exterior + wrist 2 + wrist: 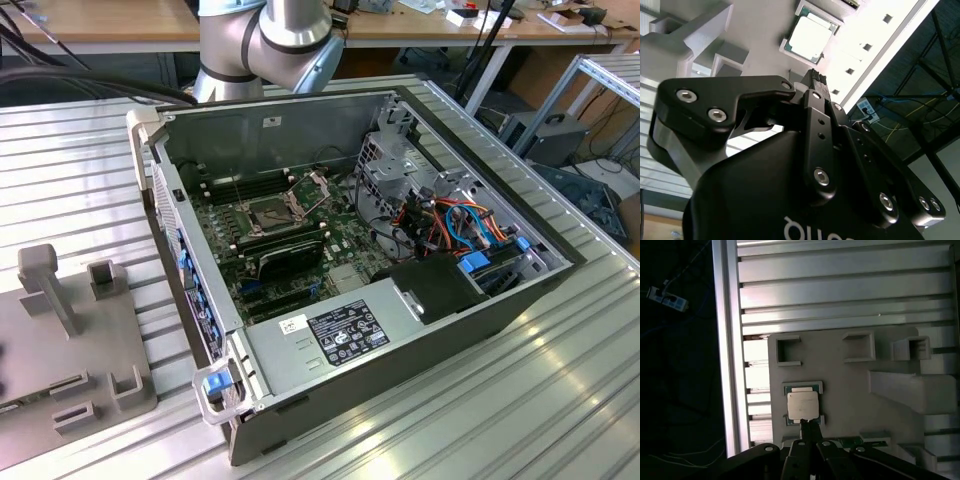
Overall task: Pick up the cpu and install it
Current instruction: 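Reach for the cpu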
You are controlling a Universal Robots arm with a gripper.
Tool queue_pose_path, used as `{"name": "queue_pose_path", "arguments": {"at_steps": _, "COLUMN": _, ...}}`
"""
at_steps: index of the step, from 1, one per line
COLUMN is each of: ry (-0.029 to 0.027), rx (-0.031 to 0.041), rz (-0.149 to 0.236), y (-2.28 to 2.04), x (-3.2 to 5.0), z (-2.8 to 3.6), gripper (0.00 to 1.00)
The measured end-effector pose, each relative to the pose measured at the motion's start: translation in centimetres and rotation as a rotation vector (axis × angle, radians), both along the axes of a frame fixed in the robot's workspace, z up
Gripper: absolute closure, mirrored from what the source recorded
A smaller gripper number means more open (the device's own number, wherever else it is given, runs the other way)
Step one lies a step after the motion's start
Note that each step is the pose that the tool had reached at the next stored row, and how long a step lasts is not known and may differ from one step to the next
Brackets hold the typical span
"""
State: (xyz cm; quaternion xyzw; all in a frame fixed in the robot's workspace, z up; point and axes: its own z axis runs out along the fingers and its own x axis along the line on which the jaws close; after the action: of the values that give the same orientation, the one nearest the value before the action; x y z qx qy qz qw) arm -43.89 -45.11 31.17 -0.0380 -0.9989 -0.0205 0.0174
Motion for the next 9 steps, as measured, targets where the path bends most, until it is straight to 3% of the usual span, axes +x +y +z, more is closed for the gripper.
{"name": "queue_pose_path", "arguments": {"at_steps": 9, "ry": -0.0026, "rx": 0.0001, "rz": 0.000, "y": -0.02, "x": -0.07, "z": -0.44, "gripper": 0.89}}
